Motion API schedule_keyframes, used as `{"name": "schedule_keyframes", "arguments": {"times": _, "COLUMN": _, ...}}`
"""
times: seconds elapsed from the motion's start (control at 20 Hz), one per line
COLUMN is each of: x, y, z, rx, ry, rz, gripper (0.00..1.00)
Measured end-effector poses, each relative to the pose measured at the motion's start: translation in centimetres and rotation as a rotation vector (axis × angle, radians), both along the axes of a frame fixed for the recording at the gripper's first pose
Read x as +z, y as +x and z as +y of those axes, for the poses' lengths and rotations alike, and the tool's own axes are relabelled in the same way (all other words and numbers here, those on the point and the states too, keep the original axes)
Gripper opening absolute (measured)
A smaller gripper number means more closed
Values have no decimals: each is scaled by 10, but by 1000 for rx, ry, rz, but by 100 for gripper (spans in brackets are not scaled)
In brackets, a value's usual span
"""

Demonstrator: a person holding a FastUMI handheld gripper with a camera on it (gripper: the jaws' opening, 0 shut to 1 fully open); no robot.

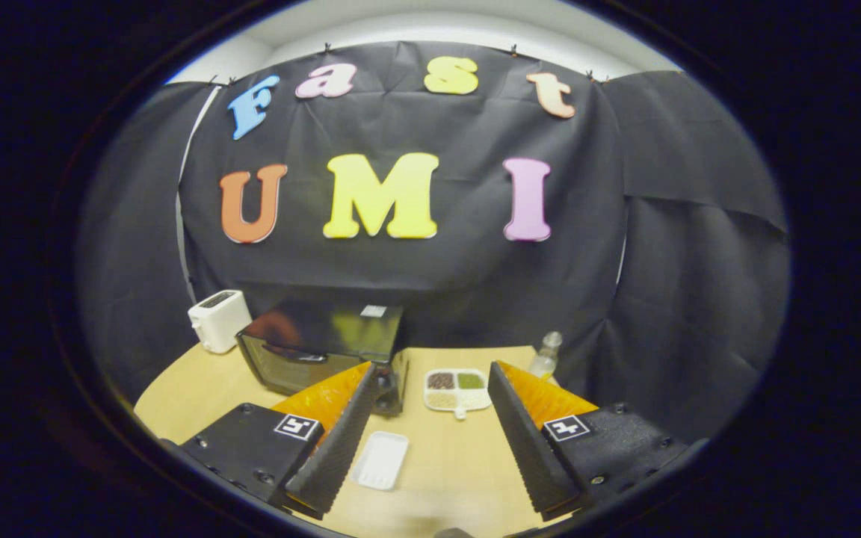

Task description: Open the toaster oven, put the food inside, and close the toaster oven door.

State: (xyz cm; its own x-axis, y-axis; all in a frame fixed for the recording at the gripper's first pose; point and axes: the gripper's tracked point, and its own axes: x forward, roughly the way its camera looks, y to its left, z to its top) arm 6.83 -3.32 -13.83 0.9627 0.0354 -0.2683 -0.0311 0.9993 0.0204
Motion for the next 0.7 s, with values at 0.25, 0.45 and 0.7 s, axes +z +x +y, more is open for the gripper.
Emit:
{"name": "schedule_keyframes", "arguments": {"times": 0.25, "x": 66, "y": -36, "z": -63, "rx": -3, "ry": 10, "rz": -149, "gripper": 99}}
{"name": "schedule_keyframes", "arguments": {"times": 0.45, "x": 82, "y": -54, "z": -76, "rx": 38, "ry": -8, "rz": -198, "gripper": 99}}
{"name": "schedule_keyframes", "arguments": {"times": 0.7, "x": 72, "y": -58, "z": -81, "rx": 55, "ry": 40, "rz": -174, "gripper": 99}}
